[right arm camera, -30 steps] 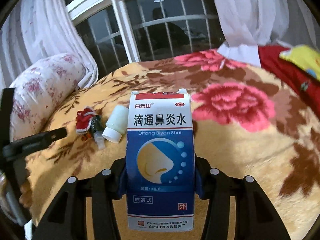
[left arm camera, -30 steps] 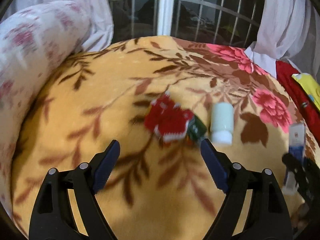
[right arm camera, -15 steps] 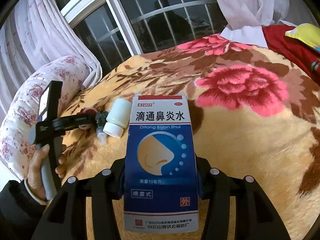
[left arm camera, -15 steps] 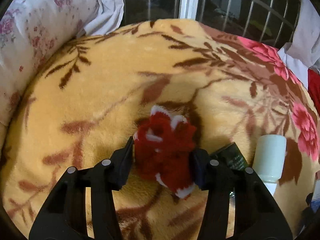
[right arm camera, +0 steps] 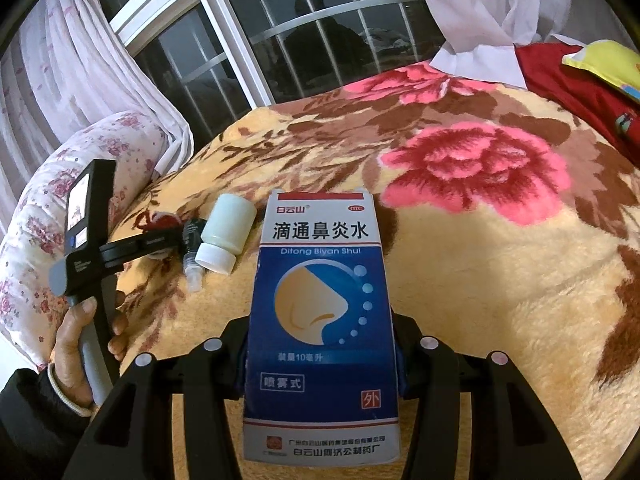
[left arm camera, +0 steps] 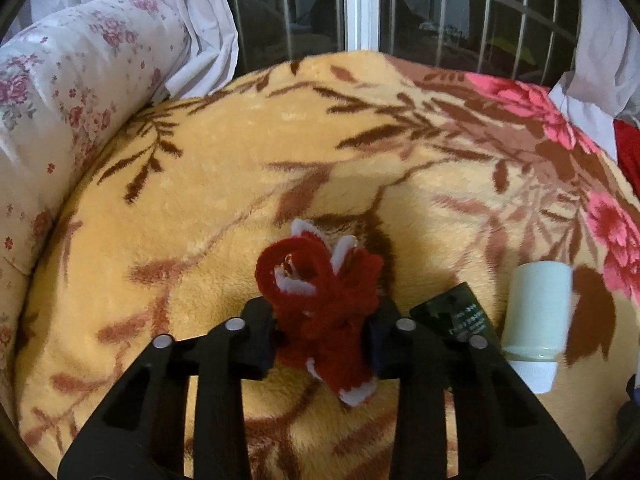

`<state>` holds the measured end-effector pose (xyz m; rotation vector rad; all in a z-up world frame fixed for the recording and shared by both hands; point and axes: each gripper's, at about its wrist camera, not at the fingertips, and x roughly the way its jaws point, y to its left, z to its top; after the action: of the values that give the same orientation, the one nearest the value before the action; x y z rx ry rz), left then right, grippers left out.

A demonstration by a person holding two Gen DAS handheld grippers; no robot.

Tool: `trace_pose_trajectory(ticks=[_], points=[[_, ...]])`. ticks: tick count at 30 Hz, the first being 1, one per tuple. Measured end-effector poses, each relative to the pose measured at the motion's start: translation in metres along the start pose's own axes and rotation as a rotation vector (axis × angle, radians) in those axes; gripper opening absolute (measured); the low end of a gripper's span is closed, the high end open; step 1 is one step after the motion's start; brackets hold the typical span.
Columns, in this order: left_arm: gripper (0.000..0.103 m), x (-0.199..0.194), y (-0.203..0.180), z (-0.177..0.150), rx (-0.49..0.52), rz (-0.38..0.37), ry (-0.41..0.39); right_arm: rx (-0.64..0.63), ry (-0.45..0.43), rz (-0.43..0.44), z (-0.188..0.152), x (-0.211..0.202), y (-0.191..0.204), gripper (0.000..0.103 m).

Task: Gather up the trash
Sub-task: 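Carry the ornament and box down into the orange bin and release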

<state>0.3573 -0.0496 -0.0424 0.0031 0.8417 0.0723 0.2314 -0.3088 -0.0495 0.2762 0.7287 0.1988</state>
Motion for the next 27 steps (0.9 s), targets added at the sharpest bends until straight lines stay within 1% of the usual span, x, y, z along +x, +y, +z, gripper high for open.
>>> trace_pose_trajectory(ticks=[3,8,11,15,17,19,22,24,27], points=[[0.029,-0.011,0.0,-0.003,0.003,-0.012,-0.026,-0.001,-0.004,0.0,0.0,0.0,0.0,0.05],[0.029,-0.053,0.0,-0.021,0.036,-0.025,-0.076,-0.001,-0.002,0.006,-0.001,-0.001,0.0,0.05],[0.029,-0.089,0.001,-0.044,0.047,-0.069,-0.079,0.0,0.003,0.003,-0.001,-0.001,0.0,0.05],[0.029,-0.137,0.001,-0.086,0.079,-0.116,-0.083,0.004,0.024,-0.033,0.0,0.001,0.001,0.05],[0.029,-0.154,0.004,-0.104,0.077,-0.136,-0.072,0.01,0.014,-0.054,0.001,-0.004,0.002,0.05],[0.029,-0.172,0.008,-0.125,0.07,-0.16,-0.062,0.018,-0.007,-0.058,-0.001,-0.017,0.005,0.05],[0.029,-0.197,0.013,-0.152,0.082,-0.179,-0.072,0.028,-0.03,0.003,-0.013,-0.045,0.018,0.05],[0.03,-0.211,0.016,-0.168,0.096,-0.174,-0.083,-0.012,-0.037,0.027,-0.026,-0.068,0.035,0.05],[0.03,-0.231,0.023,-0.192,0.105,-0.189,-0.084,-0.073,-0.042,0.06,-0.05,-0.105,0.061,0.05]])
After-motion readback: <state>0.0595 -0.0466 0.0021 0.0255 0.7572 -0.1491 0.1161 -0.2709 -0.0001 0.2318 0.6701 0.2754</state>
